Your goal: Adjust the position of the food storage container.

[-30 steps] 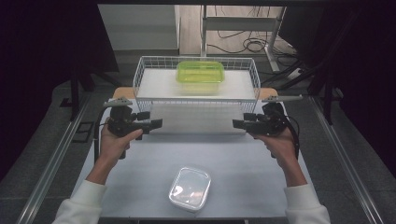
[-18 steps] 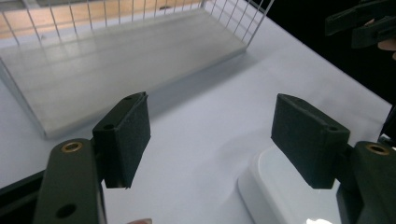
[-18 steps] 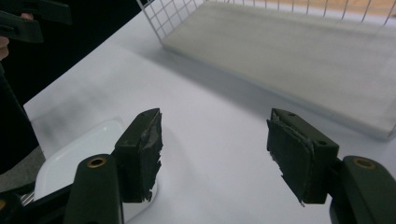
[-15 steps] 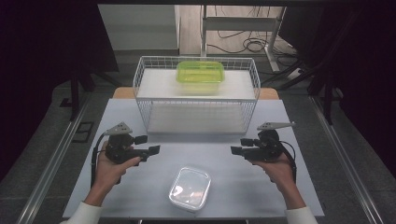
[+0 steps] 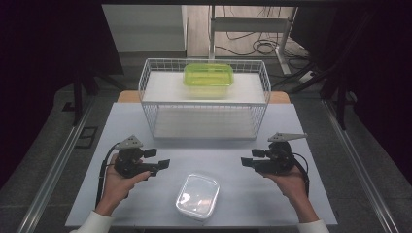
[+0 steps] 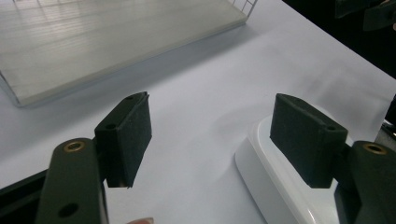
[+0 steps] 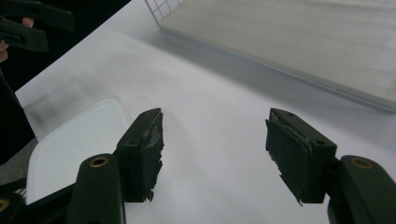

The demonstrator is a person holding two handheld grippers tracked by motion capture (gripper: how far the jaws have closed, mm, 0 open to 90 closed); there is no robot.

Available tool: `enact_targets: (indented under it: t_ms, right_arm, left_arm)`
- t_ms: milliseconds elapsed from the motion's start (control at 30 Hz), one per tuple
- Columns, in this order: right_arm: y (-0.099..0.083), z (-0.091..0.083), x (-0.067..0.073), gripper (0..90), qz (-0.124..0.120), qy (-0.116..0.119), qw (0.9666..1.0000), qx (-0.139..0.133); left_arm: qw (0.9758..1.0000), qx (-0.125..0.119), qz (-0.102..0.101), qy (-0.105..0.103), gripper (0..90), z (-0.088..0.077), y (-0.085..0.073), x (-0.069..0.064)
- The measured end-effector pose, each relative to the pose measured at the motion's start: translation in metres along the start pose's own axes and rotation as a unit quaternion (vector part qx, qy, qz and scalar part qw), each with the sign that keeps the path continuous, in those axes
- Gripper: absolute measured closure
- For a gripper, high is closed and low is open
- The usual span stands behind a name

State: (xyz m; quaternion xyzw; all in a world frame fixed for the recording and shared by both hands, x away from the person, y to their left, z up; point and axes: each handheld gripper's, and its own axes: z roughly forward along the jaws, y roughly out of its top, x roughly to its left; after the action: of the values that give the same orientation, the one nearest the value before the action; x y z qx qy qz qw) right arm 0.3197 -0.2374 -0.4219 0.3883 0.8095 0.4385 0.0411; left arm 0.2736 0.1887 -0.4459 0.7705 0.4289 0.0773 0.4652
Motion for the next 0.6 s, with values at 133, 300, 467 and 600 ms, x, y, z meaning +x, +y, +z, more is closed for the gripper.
enact_targets:
  t_ms: [133, 300, 467, 600]
  right_arm:
    - [-0.004, 0.002, 0.0, 36.4, 0.003, -0.003, 1.0, 0.004]
    - [-0.007, 0.009, 0.007, 39.7, -0.006, 0.006, 0.9998, 0.019]
    - [-0.01, 0.017, 0.01, 40.7, -0.011, 0.012, 0.9992, 0.037]
    - [-0.013, 0.023, 0.014, 46.3, -0.017, 0.016, 0.9986, 0.048]
  left_arm:
    - [0.9999, 0.01, 0.006, 0.001, 28.5, 0.006, -0.001, 0.0]
    - [0.9997, 0.022, 0.006, 0.009, 28.3, 0.012, -0.002, 0.003]
    - [0.9994, 0.032, 0.011, 0.002, 30.8, 0.014, -0.002, 0.004]
    - [0.9989, 0.044, 0.016, -0.009, 31.3, 0.016, -0.003, 0.003]
